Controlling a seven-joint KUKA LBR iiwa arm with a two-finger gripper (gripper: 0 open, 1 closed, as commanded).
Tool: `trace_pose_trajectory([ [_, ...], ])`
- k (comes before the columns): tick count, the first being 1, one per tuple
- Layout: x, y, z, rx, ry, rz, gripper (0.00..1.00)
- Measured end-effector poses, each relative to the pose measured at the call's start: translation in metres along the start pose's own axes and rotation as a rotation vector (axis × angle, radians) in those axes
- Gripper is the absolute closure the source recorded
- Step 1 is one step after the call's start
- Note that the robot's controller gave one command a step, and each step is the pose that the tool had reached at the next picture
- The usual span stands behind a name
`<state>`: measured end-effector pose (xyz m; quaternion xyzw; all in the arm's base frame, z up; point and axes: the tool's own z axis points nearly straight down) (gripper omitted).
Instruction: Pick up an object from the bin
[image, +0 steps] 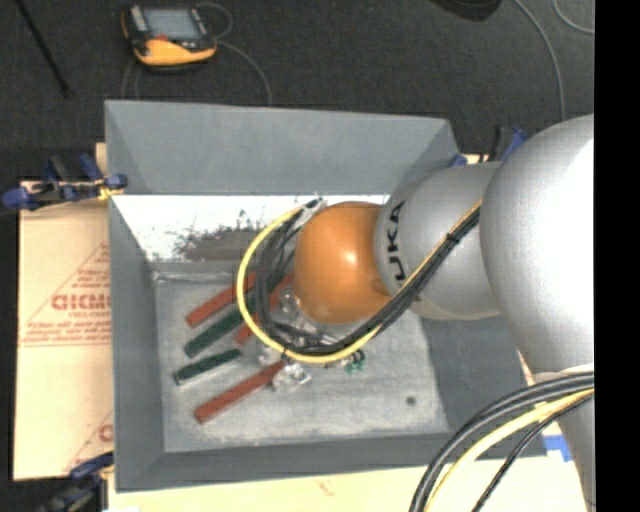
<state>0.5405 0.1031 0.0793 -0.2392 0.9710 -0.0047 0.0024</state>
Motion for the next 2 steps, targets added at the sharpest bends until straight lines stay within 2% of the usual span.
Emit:
trace_pose_trajectory([
  [1,0.0,0.0,0.0,0.0,0.0,0.001,1.0],
  [2,-0.001,0.007,-0.124,-0.01,-0.001,0.002,1.0],
])
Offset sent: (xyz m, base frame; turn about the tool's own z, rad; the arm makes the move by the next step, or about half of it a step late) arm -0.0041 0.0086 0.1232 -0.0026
